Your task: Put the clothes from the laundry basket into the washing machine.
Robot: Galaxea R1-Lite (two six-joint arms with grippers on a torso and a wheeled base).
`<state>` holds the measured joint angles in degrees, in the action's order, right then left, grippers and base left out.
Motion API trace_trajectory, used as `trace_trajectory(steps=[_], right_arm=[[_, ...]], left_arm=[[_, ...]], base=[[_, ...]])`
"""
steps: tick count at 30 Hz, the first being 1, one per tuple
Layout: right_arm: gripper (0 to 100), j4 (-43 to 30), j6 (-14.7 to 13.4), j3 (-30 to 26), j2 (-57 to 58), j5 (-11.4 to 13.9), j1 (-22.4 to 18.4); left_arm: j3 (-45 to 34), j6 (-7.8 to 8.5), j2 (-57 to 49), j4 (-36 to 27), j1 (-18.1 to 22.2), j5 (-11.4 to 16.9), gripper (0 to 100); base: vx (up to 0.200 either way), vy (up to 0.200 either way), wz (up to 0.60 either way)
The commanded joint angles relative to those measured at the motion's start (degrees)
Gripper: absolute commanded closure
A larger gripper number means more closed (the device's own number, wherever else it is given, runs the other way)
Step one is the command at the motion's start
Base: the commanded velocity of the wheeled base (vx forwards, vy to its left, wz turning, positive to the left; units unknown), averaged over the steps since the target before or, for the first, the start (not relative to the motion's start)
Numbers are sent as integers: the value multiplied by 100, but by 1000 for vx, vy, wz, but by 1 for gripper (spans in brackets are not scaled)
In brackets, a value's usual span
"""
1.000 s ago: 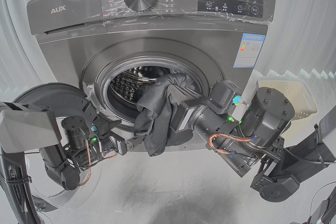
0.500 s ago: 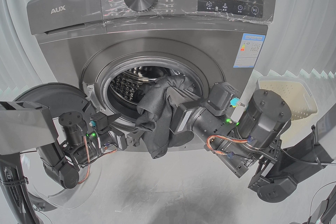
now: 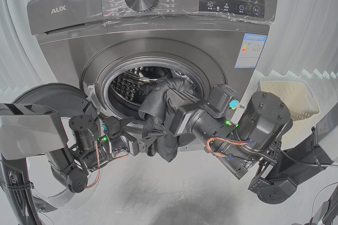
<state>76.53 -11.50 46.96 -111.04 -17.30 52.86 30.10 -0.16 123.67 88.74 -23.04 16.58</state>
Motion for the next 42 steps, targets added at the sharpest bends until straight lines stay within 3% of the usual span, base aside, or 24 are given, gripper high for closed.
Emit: trace_trajectory(steps=[1, 16, 23, 38, 39, 42], right_arm=[[100, 11, -2, -2, 4, -2, 5], [100, 20, -11, -46, 30, -2, -4], [100, 64, -37, -380, -58, 16, -232], [100, 46, -28, -477, -181, 25, -496], [0, 55, -19, -547, -181, 25, -496], [0, -7, -28, -802, -181, 34, -496]], left_arm=[[-39, 7, 52, 3, -25, 38, 100], [-30, -2, 8, 12, -16, 38, 100], [-602, -28, -801, 12, 10, 65, 100], [-1331, -19, -1689, 12, -104, 126, 100], [-1340, -19, -1741, 3, -139, 126, 100], [-1331, -19, -1926, 3, -192, 135, 100]], base=[[0, 0, 0], [0, 0, 0], [0, 0, 0], [0, 0, 0], [0, 0, 0], [0, 0, 0]])
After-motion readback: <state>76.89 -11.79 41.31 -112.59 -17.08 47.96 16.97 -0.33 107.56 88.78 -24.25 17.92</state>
